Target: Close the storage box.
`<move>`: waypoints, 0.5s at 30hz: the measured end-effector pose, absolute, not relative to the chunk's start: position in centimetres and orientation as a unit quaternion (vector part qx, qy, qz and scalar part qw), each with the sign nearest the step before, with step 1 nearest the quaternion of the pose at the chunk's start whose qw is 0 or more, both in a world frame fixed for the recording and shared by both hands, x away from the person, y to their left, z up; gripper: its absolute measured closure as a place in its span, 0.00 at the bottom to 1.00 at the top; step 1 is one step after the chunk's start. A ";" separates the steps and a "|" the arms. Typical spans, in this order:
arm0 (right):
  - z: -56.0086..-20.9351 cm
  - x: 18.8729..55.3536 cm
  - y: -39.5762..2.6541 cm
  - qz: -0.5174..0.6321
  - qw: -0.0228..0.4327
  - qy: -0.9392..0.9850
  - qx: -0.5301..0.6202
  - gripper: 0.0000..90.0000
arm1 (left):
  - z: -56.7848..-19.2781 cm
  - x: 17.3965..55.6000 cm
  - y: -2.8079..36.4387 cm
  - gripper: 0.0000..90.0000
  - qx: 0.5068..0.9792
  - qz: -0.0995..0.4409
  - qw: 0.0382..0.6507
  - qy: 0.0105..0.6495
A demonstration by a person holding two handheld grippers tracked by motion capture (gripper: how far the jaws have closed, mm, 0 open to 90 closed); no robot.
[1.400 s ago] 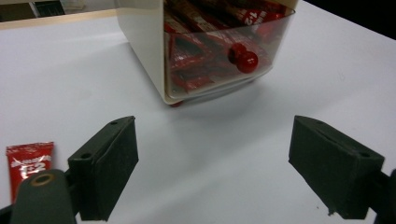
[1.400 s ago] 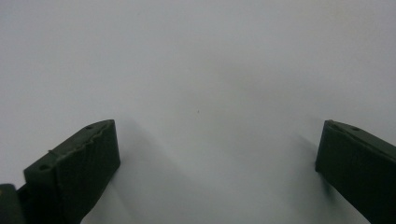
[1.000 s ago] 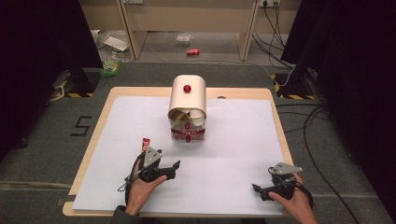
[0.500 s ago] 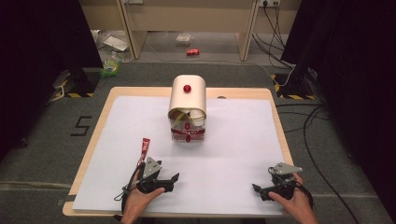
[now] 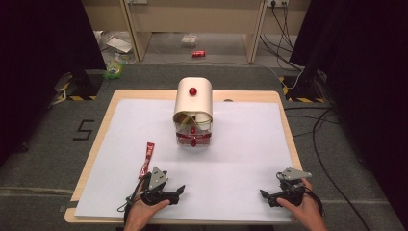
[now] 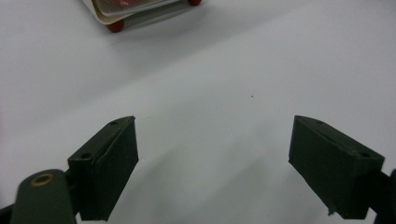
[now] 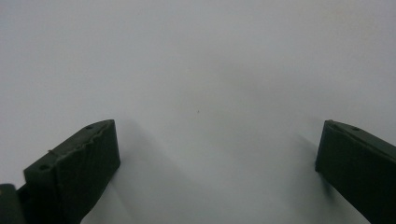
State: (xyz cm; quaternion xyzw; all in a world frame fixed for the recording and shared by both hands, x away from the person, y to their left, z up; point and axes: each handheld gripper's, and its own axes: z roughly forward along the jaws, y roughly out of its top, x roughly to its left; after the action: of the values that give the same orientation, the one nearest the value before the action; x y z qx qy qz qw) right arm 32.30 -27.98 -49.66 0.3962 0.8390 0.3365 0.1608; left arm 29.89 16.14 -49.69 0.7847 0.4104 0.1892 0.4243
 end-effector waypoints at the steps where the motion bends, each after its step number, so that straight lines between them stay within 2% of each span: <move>1: -49.7 32.3 -28.0 0.337 0.161 0.839 0.396 0.00 | -49.7 29.8 16.2 0.16 0.786 0.190 0.423 0.410; 15: -49.7 32.3 -28.0 0.336 0.161 0.839 0.396 0.00 | -50.4 28.3 16.3 0.16 0.793 0.183 0.418 0.405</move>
State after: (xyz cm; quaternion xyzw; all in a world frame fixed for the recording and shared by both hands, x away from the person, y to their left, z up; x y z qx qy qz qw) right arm 32.29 -27.97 -49.66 0.3963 0.8390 0.3364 0.1607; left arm 28.27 16.29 -50.35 0.7927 0.4047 0.1830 0.4176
